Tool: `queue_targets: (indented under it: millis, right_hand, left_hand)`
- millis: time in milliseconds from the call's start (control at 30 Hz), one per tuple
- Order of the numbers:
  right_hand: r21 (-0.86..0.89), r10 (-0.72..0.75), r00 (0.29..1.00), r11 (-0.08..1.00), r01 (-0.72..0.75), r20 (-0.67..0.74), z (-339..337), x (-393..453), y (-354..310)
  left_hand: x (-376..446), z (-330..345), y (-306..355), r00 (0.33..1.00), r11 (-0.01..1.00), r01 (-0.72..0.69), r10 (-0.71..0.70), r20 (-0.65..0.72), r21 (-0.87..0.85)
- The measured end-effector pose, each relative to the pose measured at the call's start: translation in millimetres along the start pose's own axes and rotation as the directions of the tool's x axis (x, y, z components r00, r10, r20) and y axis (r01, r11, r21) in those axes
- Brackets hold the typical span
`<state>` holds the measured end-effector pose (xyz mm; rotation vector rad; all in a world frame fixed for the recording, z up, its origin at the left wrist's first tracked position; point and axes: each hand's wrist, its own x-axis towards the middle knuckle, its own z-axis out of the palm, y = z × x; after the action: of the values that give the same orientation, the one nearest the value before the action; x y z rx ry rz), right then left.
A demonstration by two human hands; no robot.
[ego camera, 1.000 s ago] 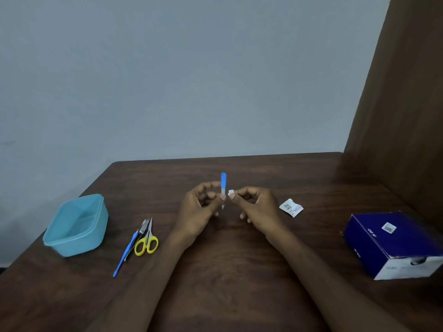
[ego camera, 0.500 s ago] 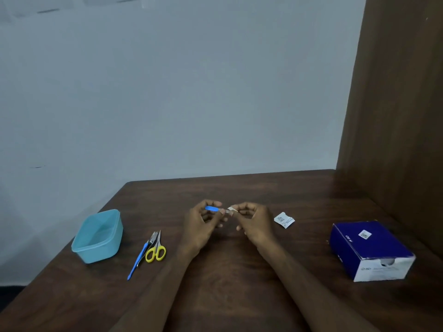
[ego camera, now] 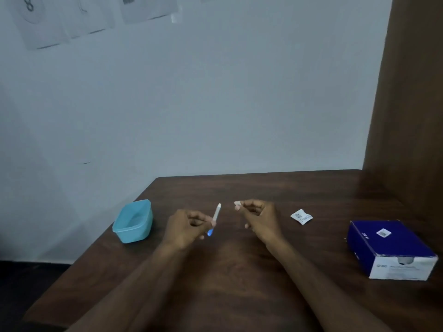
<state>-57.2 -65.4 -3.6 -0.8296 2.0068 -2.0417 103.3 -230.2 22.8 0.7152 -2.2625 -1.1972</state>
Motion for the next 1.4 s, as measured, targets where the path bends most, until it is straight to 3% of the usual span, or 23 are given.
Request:
queue_targets:
  millis: [100,200,333,433,600,700,833,967,1033,1100,1167,1200,1333,1400]
  right_hand:
    - [-0.276,-0.185,0.981,0.942,0.192,0.051,-5.0,-0.2,5.9]
    - [-0.436,-0.357,0.907,0.795,0.421,0.225,-4.8,-2.5,8.1]
    - [-0.538,-0.403,0.802,0.597,0.595,0.441,-2.2,-13.3,1.3]
    - [-0.58,-0.402,0.792,0.54,0.61,0.459,0.5,-18.4,-5.2]
    - [-0.576,-0.354,0.795,0.552,0.603,0.492,-7.4,-12.4,-2.5]
    - [-0.598,-0.326,0.821,0.566,0.567,0.47,-8.4,-7.7,3.1]
    - [-0.544,-0.34,0.789,0.583,0.603,0.511,-9.8,-9.0,1.4]
    - [-0.534,-0.337,0.768,0.567,0.627,0.544,-10.3,-9.7,-1.6]
    - [-0.529,-0.335,0.764,0.568,0.631,0.552,-11.3,-9.1,-1.7]
    - [-0.538,-0.327,0.765,0.56,0.63,0.555,-11.9,-9.1,-1.3]
    - [-0.546,-0.333,0.765,0.55,0.632,0.551,-10.4,-9.2,-1.8]
    - [-0.546,-0.338,0.764,0.547,0.634,0.549,-9.7,-8.6,-1.3]
    - [-0.562,-0.341,0.766,0.529,0.636,0.545,-9.3,-10.4,-2.1]
    - [-0.566,-0.338,0.766,0.525,0.636,0.547,-9.1,-10.9,-1.7]
  left_hand:
    - [-2.6,-44.9,-2.9,0.995,0.995,0.068,-0.073,-0.061,-0.076]
    - [2.2,-100.0,-8.4,0.977,0.995,0.085,-0.094,-0.191,-0.052]
    - [16.0,-169.1,-18.1,0.925,0.971,0.213,-0.162,-0.344,0.114]
    - [26.1,-197.7,-33.7,0.899,0.907,0.357,-0.269,-0.347,0.223]
    - [41.2,-196.1,-49.9,0.872,0.783,0.475,-0.355,-0.338,0.402]
    - [47.7,-182.4,-46.5,0.871,0.709,0.491,-0.392,-0.296,0.507]
    - [49.4,-162.7,-40.5,0.879,0.571,0.474,-0.355,-0.319,0.671]
    - [48.6,-157.5,-43.1,0.885,0.553,0.462,-0.337,-0.321,0.694]
    - [45.7,-158.2,-44.2,0.897,0.609,0.441,-0.273,-0.348,0.66]
    - [37.5,-158.5,-44.3,0.904,0.686,0.349,-0.067,-0.422,0.638]
    - [28.0,-157.6,-45.8,0.871,0.673,0.253,0.155,-0.467,0.695]
    - [23.9,-156.5,-47.1,0.863,0.66,0.25,0.18,-0.472,0.709]
    - [17.2,-151.8,-54.3,0.905,0.635,0.398,-0.151,-0.398,0.662]
    - [19.7,-150.3,-65.1,0.916,0.688,0.39,-0.219,-0.337,0.612]
